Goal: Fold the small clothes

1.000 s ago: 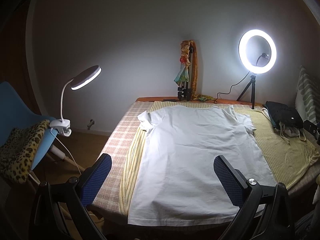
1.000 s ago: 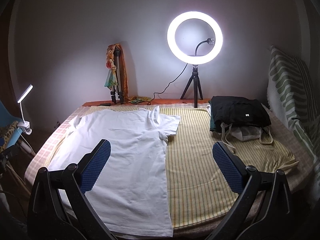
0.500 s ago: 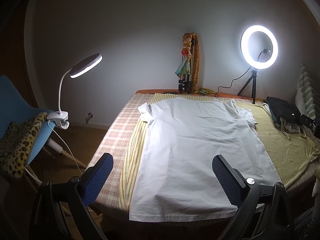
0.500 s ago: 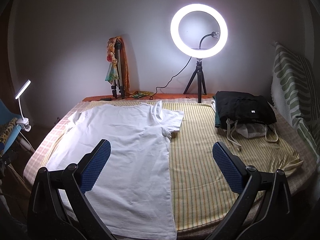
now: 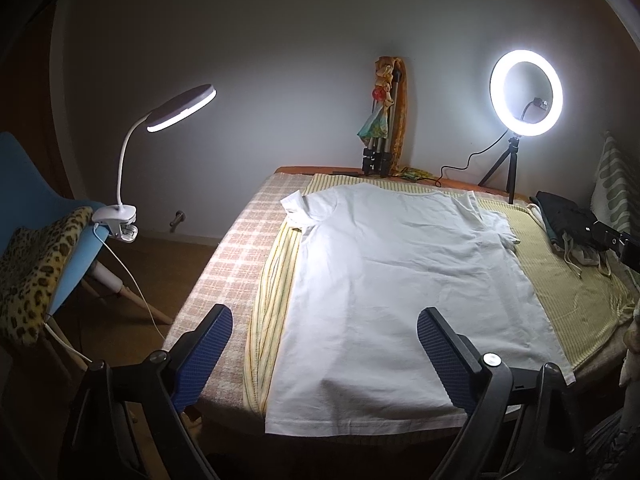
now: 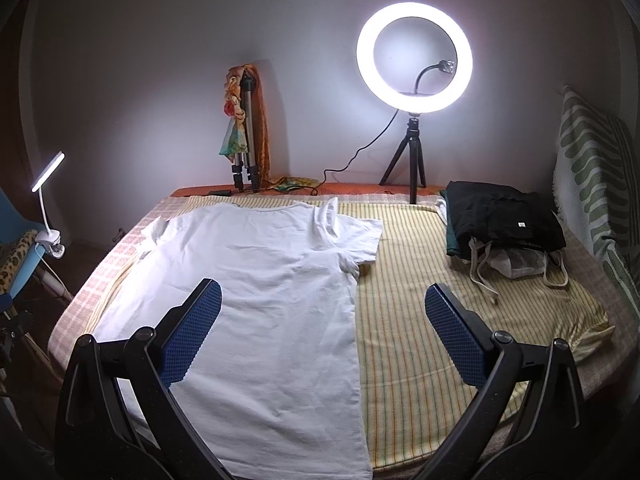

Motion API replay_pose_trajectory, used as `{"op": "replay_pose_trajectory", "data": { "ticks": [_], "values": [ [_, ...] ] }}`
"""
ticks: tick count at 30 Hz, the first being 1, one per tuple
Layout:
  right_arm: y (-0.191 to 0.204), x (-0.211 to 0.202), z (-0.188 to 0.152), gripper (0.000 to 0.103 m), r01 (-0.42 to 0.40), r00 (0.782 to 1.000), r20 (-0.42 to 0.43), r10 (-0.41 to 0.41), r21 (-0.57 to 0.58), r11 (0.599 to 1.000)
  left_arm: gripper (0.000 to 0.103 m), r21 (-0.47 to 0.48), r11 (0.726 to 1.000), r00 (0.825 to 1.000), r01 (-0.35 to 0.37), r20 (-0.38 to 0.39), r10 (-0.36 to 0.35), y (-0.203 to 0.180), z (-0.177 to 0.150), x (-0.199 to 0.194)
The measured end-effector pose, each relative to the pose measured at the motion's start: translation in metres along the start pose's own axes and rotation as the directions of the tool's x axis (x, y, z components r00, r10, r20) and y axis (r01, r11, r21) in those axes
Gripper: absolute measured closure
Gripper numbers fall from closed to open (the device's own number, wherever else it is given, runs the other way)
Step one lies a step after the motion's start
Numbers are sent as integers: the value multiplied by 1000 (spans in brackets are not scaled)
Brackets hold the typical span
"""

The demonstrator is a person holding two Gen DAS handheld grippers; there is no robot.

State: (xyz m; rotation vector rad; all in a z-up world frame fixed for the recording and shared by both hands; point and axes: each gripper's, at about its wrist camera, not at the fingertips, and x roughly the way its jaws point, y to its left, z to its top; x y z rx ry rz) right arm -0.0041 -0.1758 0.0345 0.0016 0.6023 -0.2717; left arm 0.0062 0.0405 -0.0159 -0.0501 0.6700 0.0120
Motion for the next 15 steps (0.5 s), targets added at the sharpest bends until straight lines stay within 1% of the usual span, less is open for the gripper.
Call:
{"op": "replay_pose_trajectory", "data": {
  "ticks": [4, 5, 9, 10, 12, 15],
  "values": [
    [9, 8, 1, 0, -17, 1000, -18, 17, -30, 999, 17, -33, 999, 1000, 13, -16, -13, 16, -3, 5],
    [10, 12, 2, 0, -31, 999, -30, 31, -29, 999, 18, -47, 999, 1000, 18, -22, -19, 21, -4, 7],
    [14, 27, 9, 0, -84, 995, -64, 82, -37, 996, 29, -112, 993, 997, 30, -73, -38, 41, -11, 20],
    [16, 30, 11, 0, -91, 994, -62, 88, -44, 995, 32, -123, 992, 996, 31, -85, -42, 45, -13, 23],
    [19, 35, 18, 0, -122, 992, -50, 120, -55, 991, 34, -139, 990, 992, 33, -116, -49, 51, -18, 32],
    [24, 44, 29, 0, -207, 978, -17, 207, -39, 978, 38, -149, 988, 986, 27, -159, -51, 57, -30, 44]
  ]
}}
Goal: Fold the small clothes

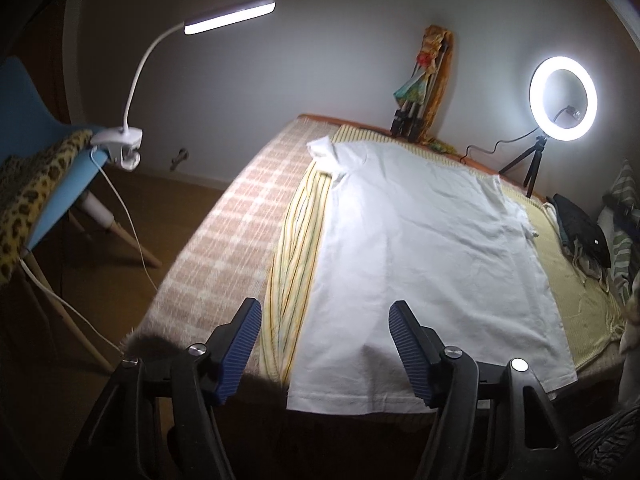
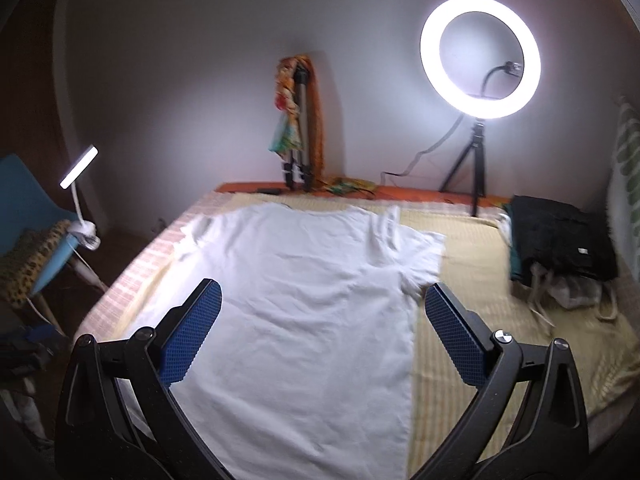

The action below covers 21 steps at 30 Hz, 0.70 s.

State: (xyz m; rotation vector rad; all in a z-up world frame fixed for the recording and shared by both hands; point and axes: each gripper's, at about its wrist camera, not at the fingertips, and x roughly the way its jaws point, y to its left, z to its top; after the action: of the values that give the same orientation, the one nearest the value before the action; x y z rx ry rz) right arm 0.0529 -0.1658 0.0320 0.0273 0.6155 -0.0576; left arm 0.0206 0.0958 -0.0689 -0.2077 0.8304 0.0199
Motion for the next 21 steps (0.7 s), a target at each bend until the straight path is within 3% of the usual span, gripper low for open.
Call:
{"op": "replay_pose_trajectory", "data": {
  "ticks": [5, 9, 15, 21],
  "values": [
    [22, 29, 28, 0, -98, 995, -5, 97, -49, 994, 54, -55, 998, 994, 31, -103, -36, 16, -24, 26],
    [58, 72, 53, 0, -155, 985, -102, 139, -168, 974, 55, -133, 990, 985, 45, -157, -66, 27, -45, 35],
    [103, 153, 75, 0, -332, 917, -273, 292, -116, 936, 56, -259, 965, 978, 52, -184, -102, 46, -65, 44],
    [154, 230, 76, 2, -375, 870, -382, 313, -100, 922, 69, -303, 948, 968, 97, -194, -160, 48, -66, 54]
  ]
}}
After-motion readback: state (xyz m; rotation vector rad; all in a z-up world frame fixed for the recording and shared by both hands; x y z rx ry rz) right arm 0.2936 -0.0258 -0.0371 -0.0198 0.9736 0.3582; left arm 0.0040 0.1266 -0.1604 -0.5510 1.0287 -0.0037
